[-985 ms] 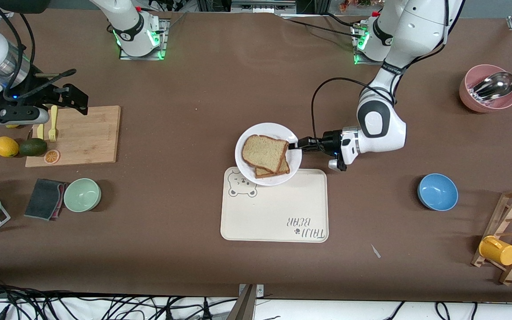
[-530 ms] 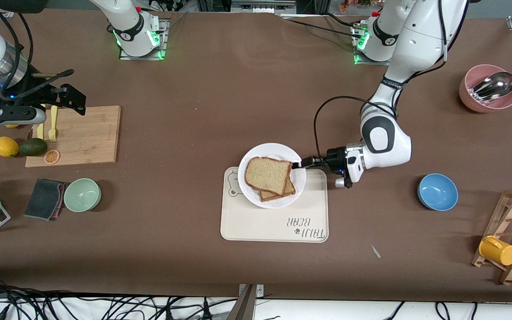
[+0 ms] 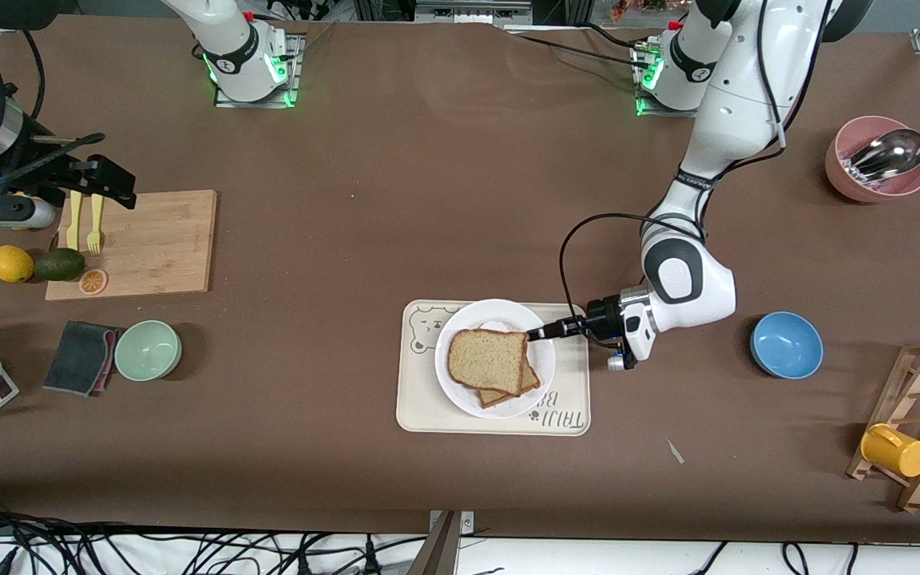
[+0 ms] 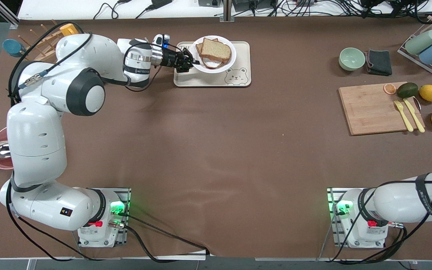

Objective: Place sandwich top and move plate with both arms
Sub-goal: 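Slide the white plate with the left gripper onto the bear tray, then open the left gripper and release the plate rim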

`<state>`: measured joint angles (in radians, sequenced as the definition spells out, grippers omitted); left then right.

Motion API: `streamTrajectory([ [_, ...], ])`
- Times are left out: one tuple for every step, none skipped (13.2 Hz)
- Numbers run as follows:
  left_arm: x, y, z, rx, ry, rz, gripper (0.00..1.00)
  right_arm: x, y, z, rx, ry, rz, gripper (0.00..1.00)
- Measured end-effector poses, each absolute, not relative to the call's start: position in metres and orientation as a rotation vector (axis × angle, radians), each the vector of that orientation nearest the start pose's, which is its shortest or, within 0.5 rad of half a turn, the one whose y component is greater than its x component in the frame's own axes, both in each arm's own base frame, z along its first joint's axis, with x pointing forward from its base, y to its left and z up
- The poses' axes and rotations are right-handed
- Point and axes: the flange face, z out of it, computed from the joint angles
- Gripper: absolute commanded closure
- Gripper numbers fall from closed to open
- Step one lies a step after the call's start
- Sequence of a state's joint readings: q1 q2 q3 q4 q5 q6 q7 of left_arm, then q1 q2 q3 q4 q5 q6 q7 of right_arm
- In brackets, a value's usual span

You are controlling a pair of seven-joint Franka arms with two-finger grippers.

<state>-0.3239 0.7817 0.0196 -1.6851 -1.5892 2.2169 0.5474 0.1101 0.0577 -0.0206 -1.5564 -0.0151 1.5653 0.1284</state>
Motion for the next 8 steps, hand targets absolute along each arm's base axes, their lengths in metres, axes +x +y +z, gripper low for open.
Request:
streamTrajectory([
  [0.627, -0.238, 0.139, 2.032, 0.395, -0.06, 1.0, 0.569, 0.045, 0.597, -3.145, 0.122, 0.078, 0.0],
  [0.626, -0.241, 0.133, 2.045, 0.397, -0.06, 1.0, 0.569, 0.043, 0.597, -3.137, 0.181, 0.081, 0.0],
  [0.625, -0.243, 0.129, 2.053, 0.399, -0.061, 1.0, 0.57, 0.042, 0.597, -3.134, 0.216, 0.08, 0.0],
  [0.625, -0.244, 0.126, 2.056, 0.399, -0.062, 1.0, 0.57, 0.042, 0.597, -3.138, 0.233, 0.076, 0.0],
  [0.625, -0.243, 0.126, 2.057, 0.4, -0.06, 1.0, 0.572, 0.039, 0.595, -3.157, 0.239, 0.07, 0.0],
  [0.626, -0.242, 0.126, 2.058, 0.4, -0.057, 1.0, 0.574, 0.036, 0.592, -3.189, 0.242, 0.064, 0.0],
  [0.627, -0.241, 0.127, 2.059, 0.401, -0.054, 0.88, 0.577, 0.034, 0.589, -3.205, 0.244, 0.063, 0.0],
  [0.628, -0.239, 0.127, 2.06, 0.403, -0.052, 0.8, 0.579, 0.033, 0.586, -3.21, 0.245, 0.065, 0.0],
])
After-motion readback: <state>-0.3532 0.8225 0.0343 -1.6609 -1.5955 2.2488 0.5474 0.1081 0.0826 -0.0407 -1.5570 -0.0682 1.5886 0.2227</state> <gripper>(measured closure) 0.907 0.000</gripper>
